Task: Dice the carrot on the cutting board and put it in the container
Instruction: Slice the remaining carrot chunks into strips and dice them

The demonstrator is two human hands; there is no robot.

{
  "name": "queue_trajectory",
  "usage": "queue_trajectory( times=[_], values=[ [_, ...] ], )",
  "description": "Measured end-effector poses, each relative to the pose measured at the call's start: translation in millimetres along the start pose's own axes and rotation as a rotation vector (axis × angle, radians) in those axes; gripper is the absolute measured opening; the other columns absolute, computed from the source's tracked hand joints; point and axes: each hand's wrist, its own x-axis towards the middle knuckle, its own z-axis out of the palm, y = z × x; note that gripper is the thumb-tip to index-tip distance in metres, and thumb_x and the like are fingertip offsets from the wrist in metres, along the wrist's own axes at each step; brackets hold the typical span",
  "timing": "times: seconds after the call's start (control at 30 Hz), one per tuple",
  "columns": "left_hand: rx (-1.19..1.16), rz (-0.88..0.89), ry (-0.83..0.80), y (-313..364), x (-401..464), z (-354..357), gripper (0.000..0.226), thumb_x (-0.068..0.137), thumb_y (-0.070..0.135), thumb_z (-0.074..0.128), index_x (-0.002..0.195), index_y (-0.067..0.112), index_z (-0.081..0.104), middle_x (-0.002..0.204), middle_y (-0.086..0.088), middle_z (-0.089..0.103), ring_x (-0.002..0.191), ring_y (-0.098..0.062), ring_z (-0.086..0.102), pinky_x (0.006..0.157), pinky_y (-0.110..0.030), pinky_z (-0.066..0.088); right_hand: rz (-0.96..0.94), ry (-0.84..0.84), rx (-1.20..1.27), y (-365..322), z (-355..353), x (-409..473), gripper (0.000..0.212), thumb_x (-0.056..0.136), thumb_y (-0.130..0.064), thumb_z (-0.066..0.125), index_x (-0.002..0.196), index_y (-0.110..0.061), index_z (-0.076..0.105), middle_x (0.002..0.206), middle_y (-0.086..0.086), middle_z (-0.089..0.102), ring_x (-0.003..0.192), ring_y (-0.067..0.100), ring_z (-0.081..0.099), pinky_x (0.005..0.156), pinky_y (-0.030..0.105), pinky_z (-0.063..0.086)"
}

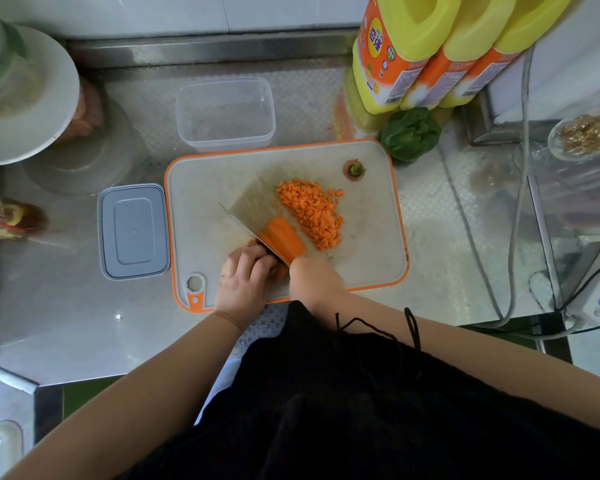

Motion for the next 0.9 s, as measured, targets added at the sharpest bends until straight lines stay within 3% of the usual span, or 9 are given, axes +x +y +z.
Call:
queue_trajectory(
  times=[0.13,0.2,0.3,0.47,0.63,0.73,0.83,0.9],
  values=[
    [0.006,0.002,-0.004,-2,0,0,0.024,0.086,0.008,0.059,0.107,0.015,0.051,0.113,-0.005,0.047,0.098,-0.031,0.049,0.084,-0.039,0.043,-0.005,0.024,0.019,2,3,-1,0.020,0.090,-0.002,0.046,0.105,-0.004,0.058,0.099,0.012,0.063,0.092,0.031,0.063,0.067,0.033,0.044],
    [-0.007,-0.011,0.007,-1,1,-1,0.016,0.091,0.012,0.057,0.105,0.016,0.053,0.112,-0.004,0.049,0.096,-0.031,0.052,0.083,-0.038,0.044,-0.027,0.010,0.054,10,0,3,0.010,0.089,-0.003,0.047,0.091,-0.007,0.056,0.088,0.011,0.061,0.085,0.032,0.062,0.063,0.033,0.043],
    [-0.008,-0.011,0.008,2,3,-3,0.010,0.094,0.015,0.055,0.104,0.017,0.054,0.112,-0.003,0.049,0.095,-0.031,0.052,0.081,-0.037,0.044,-0.053,-0.023,0.098,21,-8,9,0.022,0.090,-0.009,0.048,0.068,-0.011,0.045,0.068,0.006,0.051,0.066,0.027,0.054,0.054,0.032,0.040],
    [-0.036,0.024,-0.040,-1,9,-13,0.019,0.085,0.006,0.068,0.101,0.013,0.060,0.109,-0.005,0.052,0.097,-0.030,0.051,0.085,-0.038,0.047,-0.092,0.004,0.070,24,-2,1,0.023,0.092,-0.013,0.048,0.069,-0.012,0.046,0.064,0.001,0.047,0.067,0.025,0.055,0.057,0.033,0.043],
    [-0.008,0.021,-0.059,3,11,-20,0.009,0.090,0.012,0.062,0.094,0.007,0.068,0.100,-0.012,0.063,0.098,-0.028,0.052,0.086,-0.038,0.047,-0.135,0.070,0.043,31,3,-11,0.006,0.095,-0.018,0.045,0.095,-0.012,0.043,0.069,-0.002,0.042,0.067,0.020,0.048,0.058,0.033,0.039],
    [-0.013,0.020,-0.061,3,12,-21,0.011,0.091,0.012,0.061,0.093,0.006,0.070,0.100,-0.012,0.065,0.098,-0.028,0.054,0.087,-0.039,0.049,-0.164,0.105,0.038,33,8,-14,0.016,0.095,-0.020,0.045,0.110,-0.013,0.044,0.072,-0.001,0.045,0.070,0.023,0.051,0.063,0.037,0.045],
    [-0.026,0.012,-0.055,4,11,-23,0.011,0.093,0.013,0.061,0.095,0.007,0.069,0.101,-0.011,0.064,0.099,-0.028,0.056,0.089,-0.038,0.049,-0.167,0.087,0.021,33,8,-15,0.005,0.096,-0.020,0.043,0.097,-0.018,0.038,0.067,-0.004,0.040,0.070,0.022,0.050,0.063,0.035,0.045],
    [-0.031,0.017,-0.044,4,11,-24,0.013,0.094,0.014,0.060,0.095,0.006,0.070,0.100,-0.011,0.065,0.099,-0.028,0.056,0.089,-0.037,0.049,-0.161,0.089,0.009,33,7,-14,0.010,0.097,-0.021,0.042,0.090,-0.019,0.034,0.065,-0.005,0.038,0.069,0.021,0.049,0.061,0.034,0.041]
  ],
)
